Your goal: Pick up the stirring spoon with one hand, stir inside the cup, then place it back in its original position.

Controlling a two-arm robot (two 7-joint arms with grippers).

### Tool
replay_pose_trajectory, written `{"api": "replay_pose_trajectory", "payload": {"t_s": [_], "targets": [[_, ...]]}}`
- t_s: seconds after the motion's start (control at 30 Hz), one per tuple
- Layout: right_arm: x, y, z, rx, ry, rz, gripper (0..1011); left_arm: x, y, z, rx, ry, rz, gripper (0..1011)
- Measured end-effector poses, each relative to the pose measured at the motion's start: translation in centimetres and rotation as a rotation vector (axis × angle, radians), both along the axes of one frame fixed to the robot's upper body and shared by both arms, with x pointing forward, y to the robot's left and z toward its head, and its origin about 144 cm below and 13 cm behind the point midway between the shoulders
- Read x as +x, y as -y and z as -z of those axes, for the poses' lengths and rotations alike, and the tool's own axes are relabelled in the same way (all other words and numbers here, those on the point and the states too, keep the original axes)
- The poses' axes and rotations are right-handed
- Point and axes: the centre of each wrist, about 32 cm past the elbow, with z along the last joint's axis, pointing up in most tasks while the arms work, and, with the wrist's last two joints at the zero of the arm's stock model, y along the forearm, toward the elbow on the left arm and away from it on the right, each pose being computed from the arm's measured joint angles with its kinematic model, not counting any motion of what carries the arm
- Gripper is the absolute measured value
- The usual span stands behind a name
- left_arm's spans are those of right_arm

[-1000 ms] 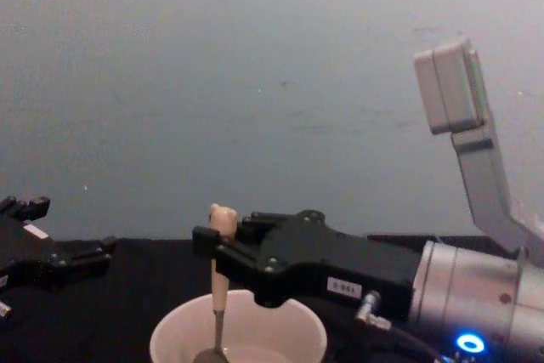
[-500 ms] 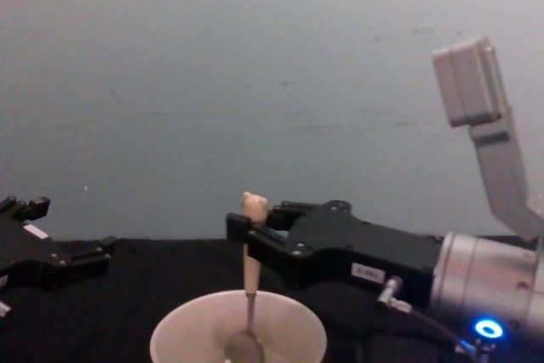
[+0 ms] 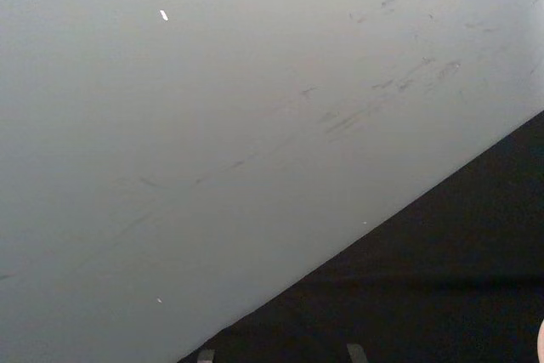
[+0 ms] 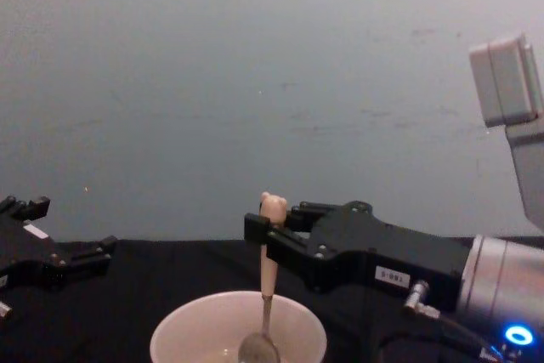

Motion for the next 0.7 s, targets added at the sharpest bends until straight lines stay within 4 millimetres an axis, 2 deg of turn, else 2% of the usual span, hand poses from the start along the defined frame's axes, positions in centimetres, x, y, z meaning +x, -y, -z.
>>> {"api": "replay_pose_trajectory", "payload": {"t_s": [0.23,0.7], "targets": [[0.1,0.3,-0.7,0.004,0.025,0.002,212,0.0,0.0,0.0,0.0,0.0,0.0,1001],[0.0,2.6,-5.2,0.048,0.143,0.005,211,0.0,0.0,0.0,0.0,0.0,0.0,1001]]}}
